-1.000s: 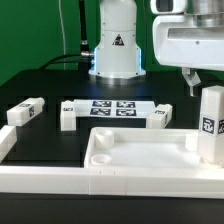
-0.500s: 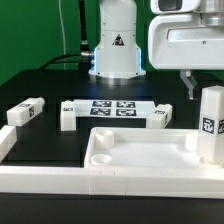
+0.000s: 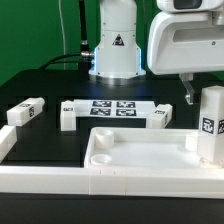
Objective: Assemble desk
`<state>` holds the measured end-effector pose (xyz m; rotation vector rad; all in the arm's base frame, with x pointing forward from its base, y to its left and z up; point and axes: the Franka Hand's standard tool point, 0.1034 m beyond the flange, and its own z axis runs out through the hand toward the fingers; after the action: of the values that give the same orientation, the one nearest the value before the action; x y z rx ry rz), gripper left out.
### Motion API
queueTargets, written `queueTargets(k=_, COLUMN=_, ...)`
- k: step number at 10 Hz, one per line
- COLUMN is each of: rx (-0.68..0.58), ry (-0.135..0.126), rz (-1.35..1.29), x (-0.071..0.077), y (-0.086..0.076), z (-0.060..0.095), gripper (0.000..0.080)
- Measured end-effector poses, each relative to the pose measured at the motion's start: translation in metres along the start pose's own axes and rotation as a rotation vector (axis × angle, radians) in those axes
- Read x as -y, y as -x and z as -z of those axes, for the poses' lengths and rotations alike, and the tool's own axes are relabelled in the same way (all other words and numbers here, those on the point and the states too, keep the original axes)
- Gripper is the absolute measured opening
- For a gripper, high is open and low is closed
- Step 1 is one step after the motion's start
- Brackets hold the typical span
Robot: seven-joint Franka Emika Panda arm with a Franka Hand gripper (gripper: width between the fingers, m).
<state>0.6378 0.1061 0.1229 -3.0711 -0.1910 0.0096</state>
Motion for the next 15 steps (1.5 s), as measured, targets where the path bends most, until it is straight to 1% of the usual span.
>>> queueTargets(k=3, rx=-0.022, ry=0.011, rz=0.214, x=0.0004, y=-0.0024, z=-0.0012, gripper=0.0649)
queueTargets(k=5, rx=-0.021, ry=0.01, rz=0.246, x=0.0004, y=-0.0023, z=-0.0015, gripper=0.0649)
queueTargets(k=6, rx=-0.021, ry=0.01, rz=0.246, x=0.0004, y=-0.0023, z=-0.0015, gripper=0.0553)
queueTargets(k=7, rx=-0.021, ry=0.01, rz=0.246, x=0.0004, y=-0.0022, z=-0.0016, gripper=0.0553)
queueTargets(k=8, rx=-0.021, ry=0.01, rz=0.246, x=0.0004, y=-0.0022, z=-0.0016, gripper=0.0372)
queueTargets(k=9, rx=-0.021, ry=0.011, rz=0.245, x=-0.0007, y=-0.0023, z=-0.0016, gripper=0.029)
queueTargets(k=12, rx=-0.021, ry=0.01, rz=0.222, x=-0.0012, y=-0.0022, z=-0.0018, gripper=0.029)
queueTargets(k=15, rx=-0.029, ry=-0.01, rz=-0.103, x=-0.0044, y=-0.0032, z=-0.0024, gripper=0.029)
